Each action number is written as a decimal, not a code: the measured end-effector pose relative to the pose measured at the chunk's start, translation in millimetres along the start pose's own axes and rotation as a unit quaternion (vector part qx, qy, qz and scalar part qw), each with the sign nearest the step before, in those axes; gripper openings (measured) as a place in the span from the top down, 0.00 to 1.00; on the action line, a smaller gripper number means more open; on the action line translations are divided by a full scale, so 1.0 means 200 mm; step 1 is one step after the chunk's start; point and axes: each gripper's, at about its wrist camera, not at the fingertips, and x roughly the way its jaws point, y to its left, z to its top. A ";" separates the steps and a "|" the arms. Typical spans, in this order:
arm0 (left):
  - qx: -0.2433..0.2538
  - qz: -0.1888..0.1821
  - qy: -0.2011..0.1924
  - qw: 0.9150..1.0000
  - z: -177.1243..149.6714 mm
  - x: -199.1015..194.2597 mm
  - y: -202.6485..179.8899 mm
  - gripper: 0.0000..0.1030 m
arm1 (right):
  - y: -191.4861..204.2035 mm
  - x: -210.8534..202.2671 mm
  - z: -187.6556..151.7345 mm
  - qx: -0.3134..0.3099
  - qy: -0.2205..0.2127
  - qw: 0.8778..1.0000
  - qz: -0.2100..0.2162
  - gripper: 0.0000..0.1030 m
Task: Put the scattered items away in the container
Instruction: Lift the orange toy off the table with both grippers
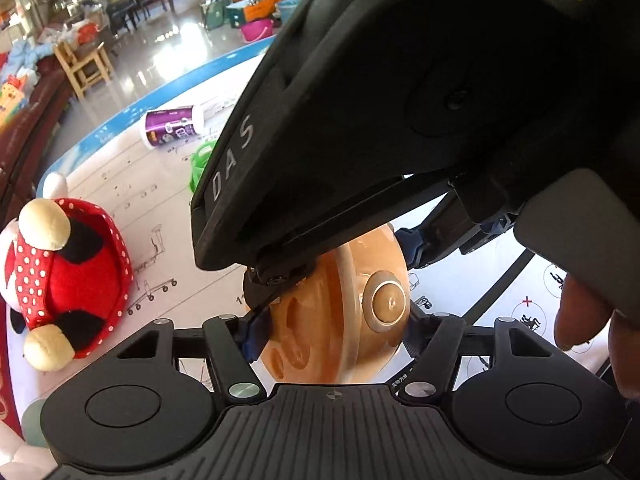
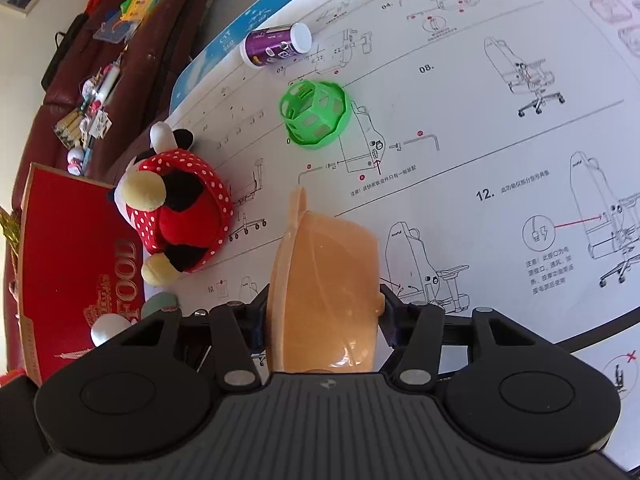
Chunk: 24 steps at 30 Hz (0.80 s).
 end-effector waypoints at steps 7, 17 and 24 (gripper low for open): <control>0.006 0.003 -0.001 1.000 -0.01 0.00 0.01 0.37 | 0.00 0.00 0.00 -0.002 -0.002 1.000 0.002 0.45; 0.034 0.028 -0.033 0.999 -0.05 -0.11 -0.06 0.39 | 0.03 -0.11 -0.04 -0.013 -0.023 1.000 0.009 0.46; 0.041 0.032 -0.038 0.998 -0.02 -0.14 -0.09 0.39 | 0.05 -0.16 -0.06 -0.016 -0.029 0.999 0.012 0.46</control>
